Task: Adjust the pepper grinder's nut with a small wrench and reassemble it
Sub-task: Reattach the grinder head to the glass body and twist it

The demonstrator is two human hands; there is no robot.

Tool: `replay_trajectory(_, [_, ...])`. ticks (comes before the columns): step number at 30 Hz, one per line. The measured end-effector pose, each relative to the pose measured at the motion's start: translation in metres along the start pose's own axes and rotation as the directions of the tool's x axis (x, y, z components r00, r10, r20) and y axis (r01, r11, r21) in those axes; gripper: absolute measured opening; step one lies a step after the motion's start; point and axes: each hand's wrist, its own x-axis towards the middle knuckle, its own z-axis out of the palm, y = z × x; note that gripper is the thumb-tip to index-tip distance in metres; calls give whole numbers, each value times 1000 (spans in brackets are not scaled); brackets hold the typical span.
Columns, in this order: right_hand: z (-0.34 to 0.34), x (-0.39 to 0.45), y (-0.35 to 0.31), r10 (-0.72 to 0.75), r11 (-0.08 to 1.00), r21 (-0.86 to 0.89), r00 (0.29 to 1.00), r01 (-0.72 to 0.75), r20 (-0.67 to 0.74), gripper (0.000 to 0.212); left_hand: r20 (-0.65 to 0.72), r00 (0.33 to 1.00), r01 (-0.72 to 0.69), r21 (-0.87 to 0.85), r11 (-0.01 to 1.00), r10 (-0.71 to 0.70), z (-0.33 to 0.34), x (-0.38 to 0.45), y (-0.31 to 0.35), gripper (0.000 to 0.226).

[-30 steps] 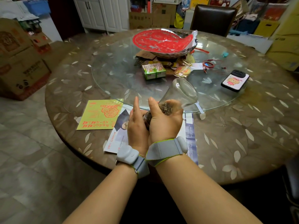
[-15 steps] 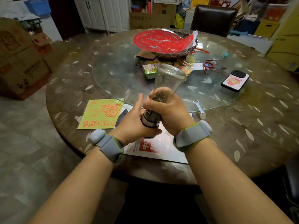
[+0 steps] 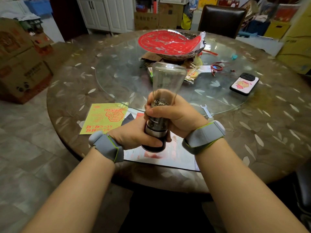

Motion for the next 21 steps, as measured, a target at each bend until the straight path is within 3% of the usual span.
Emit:
replay_trajectory(5, [4,6,14,21,989,-129,938,-70,-345,28,-270,963,23,120,993,10,8,2,-8,40])
replay_trajectory(9, [8,9,26,-64,973,-220,823,-76,-565,26,-467,882,14,161,987,64,16,6,-13,71])
replay_trajectory(12, [12,9,30,-136,962,-267,763,-50,-631,23,-549,831,44,224,974,89,17,9,-18,96])
replay_trajectory(15, [11,7,31,-179,967,-253,765,22,-619,27,-618,778,42,230,972,113,30,12,-19,119])
replay_trajectory(18, [13,6,25,-227,965,-247,763,91,-605,29,-732,657,38,272,962,181,42,18,-18,116])
replay_trajectory(21, [16,7,25,-273,957,-265,682,119,-679,28,-812,519,83,360,929,268,51,24,-16,107])
